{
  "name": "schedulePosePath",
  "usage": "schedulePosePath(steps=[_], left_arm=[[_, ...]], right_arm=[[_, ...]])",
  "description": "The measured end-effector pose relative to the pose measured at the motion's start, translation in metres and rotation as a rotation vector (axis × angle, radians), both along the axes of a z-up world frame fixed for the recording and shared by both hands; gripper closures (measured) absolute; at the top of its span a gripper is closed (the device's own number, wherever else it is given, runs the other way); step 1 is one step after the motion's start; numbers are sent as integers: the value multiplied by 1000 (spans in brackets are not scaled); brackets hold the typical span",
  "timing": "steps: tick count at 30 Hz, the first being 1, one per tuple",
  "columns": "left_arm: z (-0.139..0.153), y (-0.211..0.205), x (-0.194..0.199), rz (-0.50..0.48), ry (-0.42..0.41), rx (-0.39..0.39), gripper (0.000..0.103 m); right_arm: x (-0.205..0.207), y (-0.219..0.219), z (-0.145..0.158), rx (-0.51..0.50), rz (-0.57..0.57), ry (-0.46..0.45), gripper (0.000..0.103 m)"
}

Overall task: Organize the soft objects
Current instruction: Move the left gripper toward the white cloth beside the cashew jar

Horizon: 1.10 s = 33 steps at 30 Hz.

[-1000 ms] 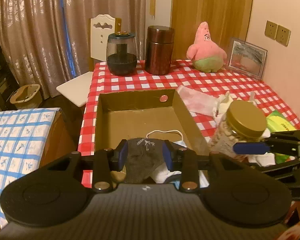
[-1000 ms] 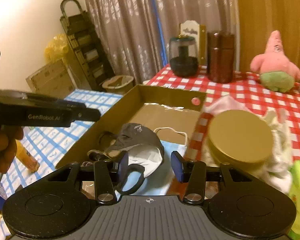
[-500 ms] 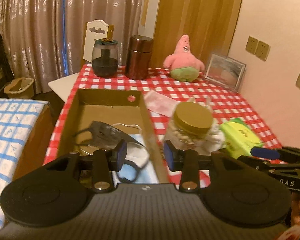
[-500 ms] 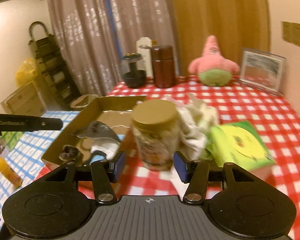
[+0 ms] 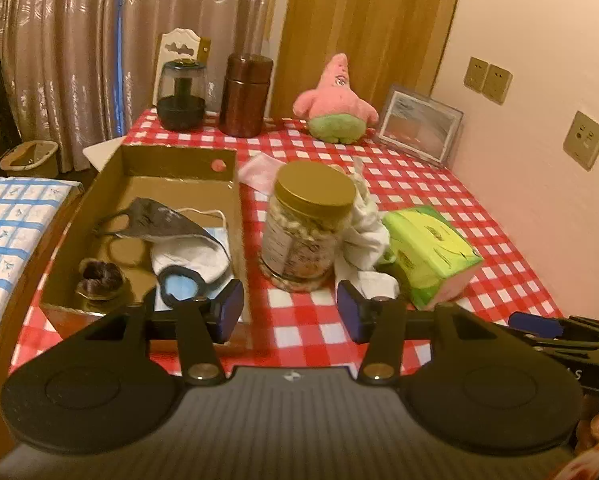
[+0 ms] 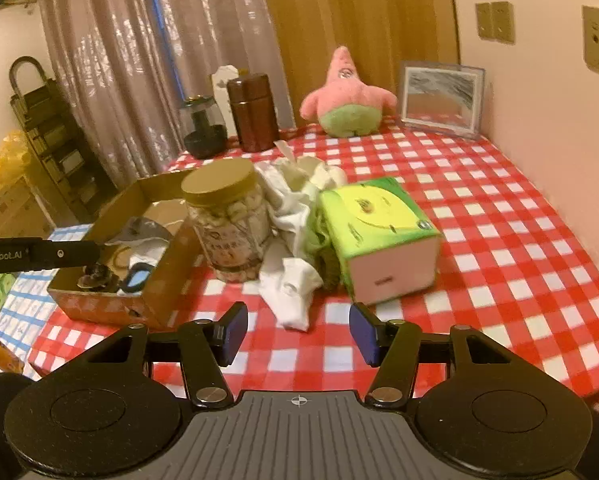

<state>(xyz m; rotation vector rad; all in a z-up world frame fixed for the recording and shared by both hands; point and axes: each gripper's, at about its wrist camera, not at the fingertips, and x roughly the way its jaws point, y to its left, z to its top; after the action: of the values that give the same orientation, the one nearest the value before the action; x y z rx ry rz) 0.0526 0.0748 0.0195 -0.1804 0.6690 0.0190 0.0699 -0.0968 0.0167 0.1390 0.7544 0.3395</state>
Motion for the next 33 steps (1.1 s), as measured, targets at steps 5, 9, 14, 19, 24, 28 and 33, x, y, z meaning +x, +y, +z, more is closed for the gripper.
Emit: schedulePosePath(steps=[5,9,14,19,24,28,33], left_arm=[[-9,-13,5,-21,26,-14,52],[-15,-20,11,-45,40,-22,45],[-30,-29,21,-62,70,-34,38],[-47,-36,35,-80,100,-34,33],[-63,-44,55,-105,118,-34,32],[-78,-47,74,-123,132,-39,31],[-97,-54,100,-150,148,-52,31]], right_arm=[[-5,-9,-2,0,-19,5,46],[-2,-14,-5,0,-42,7,46],[3,-18,-12,4,-59,25,46],[12,-20,-23,-4,-70,57,42],[23,-24,-32,-6,-87,72,31],[34,-25,-40,-13,-93,87,30],[44,-31,-51,-18,-125,117,30]])
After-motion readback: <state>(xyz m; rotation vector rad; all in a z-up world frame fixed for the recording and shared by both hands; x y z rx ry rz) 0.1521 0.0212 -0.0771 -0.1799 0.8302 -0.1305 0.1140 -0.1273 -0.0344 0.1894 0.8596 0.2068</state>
